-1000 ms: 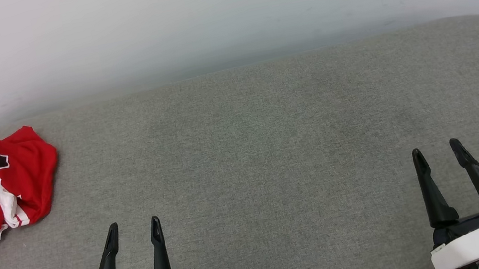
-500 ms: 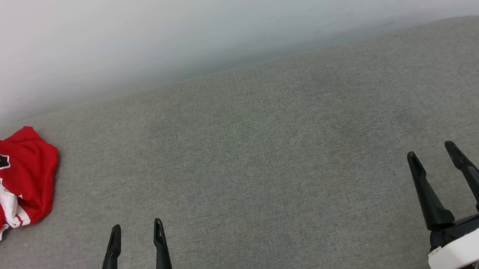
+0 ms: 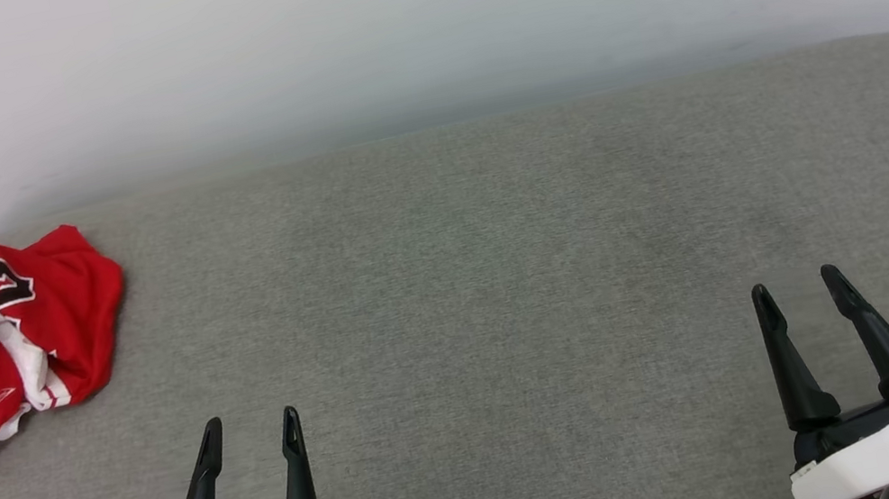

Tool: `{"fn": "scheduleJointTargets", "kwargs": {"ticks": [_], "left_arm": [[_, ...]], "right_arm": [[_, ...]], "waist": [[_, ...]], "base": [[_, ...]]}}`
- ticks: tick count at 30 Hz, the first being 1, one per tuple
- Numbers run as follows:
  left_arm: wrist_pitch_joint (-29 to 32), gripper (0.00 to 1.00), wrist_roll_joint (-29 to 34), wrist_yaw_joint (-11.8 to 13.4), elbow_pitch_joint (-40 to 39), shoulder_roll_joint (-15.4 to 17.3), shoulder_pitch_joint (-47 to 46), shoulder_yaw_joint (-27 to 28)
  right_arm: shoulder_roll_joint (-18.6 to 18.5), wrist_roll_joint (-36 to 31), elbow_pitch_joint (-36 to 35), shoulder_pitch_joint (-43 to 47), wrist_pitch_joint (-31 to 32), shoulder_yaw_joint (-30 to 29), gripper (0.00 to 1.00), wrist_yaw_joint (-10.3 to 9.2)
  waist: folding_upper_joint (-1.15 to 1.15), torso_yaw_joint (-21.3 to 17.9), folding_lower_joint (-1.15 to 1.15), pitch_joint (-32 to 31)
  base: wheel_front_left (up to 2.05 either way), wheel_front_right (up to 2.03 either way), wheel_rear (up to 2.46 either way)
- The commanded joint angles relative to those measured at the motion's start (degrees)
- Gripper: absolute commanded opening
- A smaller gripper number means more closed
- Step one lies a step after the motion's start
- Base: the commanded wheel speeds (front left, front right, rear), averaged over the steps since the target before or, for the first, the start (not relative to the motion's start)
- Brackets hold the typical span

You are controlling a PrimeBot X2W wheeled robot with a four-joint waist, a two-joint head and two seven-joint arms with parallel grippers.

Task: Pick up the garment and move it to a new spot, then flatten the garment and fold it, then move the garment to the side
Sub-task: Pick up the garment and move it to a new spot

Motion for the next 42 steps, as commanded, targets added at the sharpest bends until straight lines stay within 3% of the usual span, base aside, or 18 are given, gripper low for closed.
{"fn": "scheduleJointTargets", "kwargs": {"ticks": [1,11,27,42], "left_arm": [[-0.16,1.0,-0.03,-0.18,0.08,-0.1,-0.44,0.39],[-0.16,1.0,0.5,0.59,-0.16,-0.09,0.68,1.41],[-0.16,1.0,1.9,-0.33,-1.05,-0.09,3.45,3.89],[-0.16,1.0,2.39,-0.95,-1.68,-0.09,4.78,4.13]], "right_arm": [[-0.05,0.55,-0.31,0.72,-0.12,0.26,1.0,-0.01],[-0.05,1.03,-0.81,1.56,-0.13,2.69,1.0,-0.01],[-0.04,1.39,-0.68,3.07,-0.12,7.41,1.0,-0.01],[-0.04,2.26,-0.47,3.83,-0.12,8.94,1.0,-0.01]], "waist": [[0.0,0.66,0.0,0.07],[0.0,7.54,0.0,-0.69],[0.0,19.11,0.0,-3.26],[0.0,23.65,0.0,-4.41]], "base": [[0.0,0.0,0.0],[0.0,0.0,0.0],[0.0,0.0,0.0],[0.0,0.0,0.0]]}}
